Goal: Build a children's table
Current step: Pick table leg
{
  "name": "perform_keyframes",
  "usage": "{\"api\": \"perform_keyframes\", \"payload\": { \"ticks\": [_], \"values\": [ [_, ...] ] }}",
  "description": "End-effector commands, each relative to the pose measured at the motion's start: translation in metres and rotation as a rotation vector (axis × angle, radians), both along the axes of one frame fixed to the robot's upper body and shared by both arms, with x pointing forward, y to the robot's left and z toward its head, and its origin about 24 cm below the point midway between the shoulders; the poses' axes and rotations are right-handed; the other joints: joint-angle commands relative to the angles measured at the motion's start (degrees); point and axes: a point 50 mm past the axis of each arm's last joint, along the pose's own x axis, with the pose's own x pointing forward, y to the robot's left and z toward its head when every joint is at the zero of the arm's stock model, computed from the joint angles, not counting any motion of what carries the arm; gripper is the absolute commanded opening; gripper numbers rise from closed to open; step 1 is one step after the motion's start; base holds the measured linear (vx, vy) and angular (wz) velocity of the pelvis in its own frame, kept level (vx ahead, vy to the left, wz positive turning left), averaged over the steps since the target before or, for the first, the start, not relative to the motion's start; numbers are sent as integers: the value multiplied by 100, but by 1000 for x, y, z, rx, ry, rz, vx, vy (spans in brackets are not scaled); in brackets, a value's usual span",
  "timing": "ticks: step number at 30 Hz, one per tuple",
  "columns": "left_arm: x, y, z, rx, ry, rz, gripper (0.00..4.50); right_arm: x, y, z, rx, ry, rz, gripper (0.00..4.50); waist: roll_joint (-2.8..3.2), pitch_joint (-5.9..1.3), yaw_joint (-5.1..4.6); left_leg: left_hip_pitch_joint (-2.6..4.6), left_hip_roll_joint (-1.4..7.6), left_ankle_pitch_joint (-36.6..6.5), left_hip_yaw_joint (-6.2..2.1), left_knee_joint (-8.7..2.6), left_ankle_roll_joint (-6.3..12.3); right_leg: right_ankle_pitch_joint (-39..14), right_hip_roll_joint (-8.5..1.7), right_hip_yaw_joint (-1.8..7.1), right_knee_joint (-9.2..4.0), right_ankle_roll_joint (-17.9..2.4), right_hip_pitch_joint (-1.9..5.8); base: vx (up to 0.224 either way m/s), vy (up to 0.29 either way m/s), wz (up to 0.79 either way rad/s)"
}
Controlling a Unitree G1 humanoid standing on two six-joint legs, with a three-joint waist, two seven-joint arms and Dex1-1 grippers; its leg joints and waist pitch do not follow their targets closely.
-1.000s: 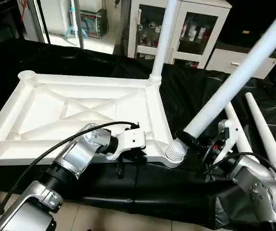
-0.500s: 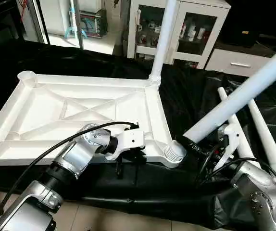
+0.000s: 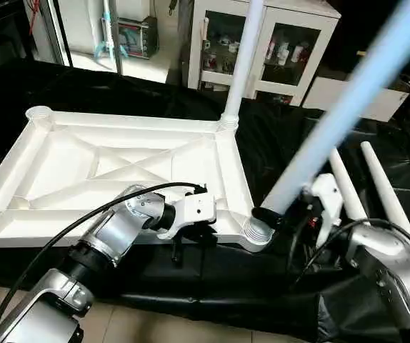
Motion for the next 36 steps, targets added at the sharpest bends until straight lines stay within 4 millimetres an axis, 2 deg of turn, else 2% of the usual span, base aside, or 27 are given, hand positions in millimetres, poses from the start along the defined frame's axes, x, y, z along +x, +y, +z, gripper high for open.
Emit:
{"api": "perform_keyframes", "payload": {
  "ticks": [1,7,11,12,13,15,16,19,24,33,35,36],
  "values": [
    [1,0,-5,52,-13,4,0,-21,0,-50,-81,296,30,185,66,-88,-52,54,108,-3022,-49,-499,-174,-3145,-147,107,-505,-463,-6,0,0,0],
    [1,0,-5,51,-14,8,0,-13,0,-54,-88,314,-16,185,67,-78,-80,49,104,-3111,-65,-500,-194,-3360,-162,98,-528,-410,-27,0,0,0],
    [1,0,-5,49,-14,9,0,-12,-1,-60,-93,320,-47,185,76,-43,-125,83,92,-3460,-105,-503,-242,-3757,-154,58,-599,-296,-72,0,0,0],
    [0,0,-5,48,-15,10,0,-15,-1,-64,-93,325,-49,185,63,-38,-137,89,89,-3564,-127,-505,-243,-3904,-159,39,-622,-248,-68,0,0,0],
    [0,0,-5,48,-15,10,0,-16,-1,-65,-92,327,-49,185,79,-41,-144,94,92,-3606,-146,-509,-252,-3944,-172,33,-639,-235,-61,0,0,0],
    [0,0,-5,47,-16,13,0,-21,0,-70,-86,332,-54,185,105,-51,-154,87,96,-3624,-178,-540,-280,-3767,-169,23,-644,-283,-25,0,0,0],
    [0,0,-5,47,-16,13,0,-22,0,-71,-85,334,-55,185,100,-52,-155,82,98,-3613,-179,-544,-281,-3705,-169,25,-643,-300,-22,0,0,0],
    [0,0,-5,48,-17,14,0,-24,1,-74,-86,337,-56,185,89,-46,-155,84,100,-3632,-173,-547,-274,-3614,-160,38,-634,-335,-36,0,0,0],
    [0,1,-6,50,-17,14,0,-26,-2,-79,-83,348,-90,184,118,-59,-152,83,102,-3642,-165,-551,-284,-3496,-157,51,-624,-387,-36,0,0,0],
    [3,-2,-6,23,-35,52,0,-17,-5,-80,-105,313,-170,184,123,-49,-174,113,96,-3877,-187,-547,-289,-3779,-154,17,-674,-314,-61,0,0,0],
    [6,-5,-4,1,-43,86,0,-10,-6,-81,-127,297,-239,184,133,-38,-188,124,85,-3967,-203,-545,-299,-3950,-152,-13,-702,-269,-70,0,0,0],
    [9,-7,-2,-13,-51,116,0,-3,-7,-82,-141,288,-304,184,141,-26,-227,129,77,-4097,-229,-552,-331,-4056,-140,-63,-725,-234,-72,0,0,0]
  ]
}}
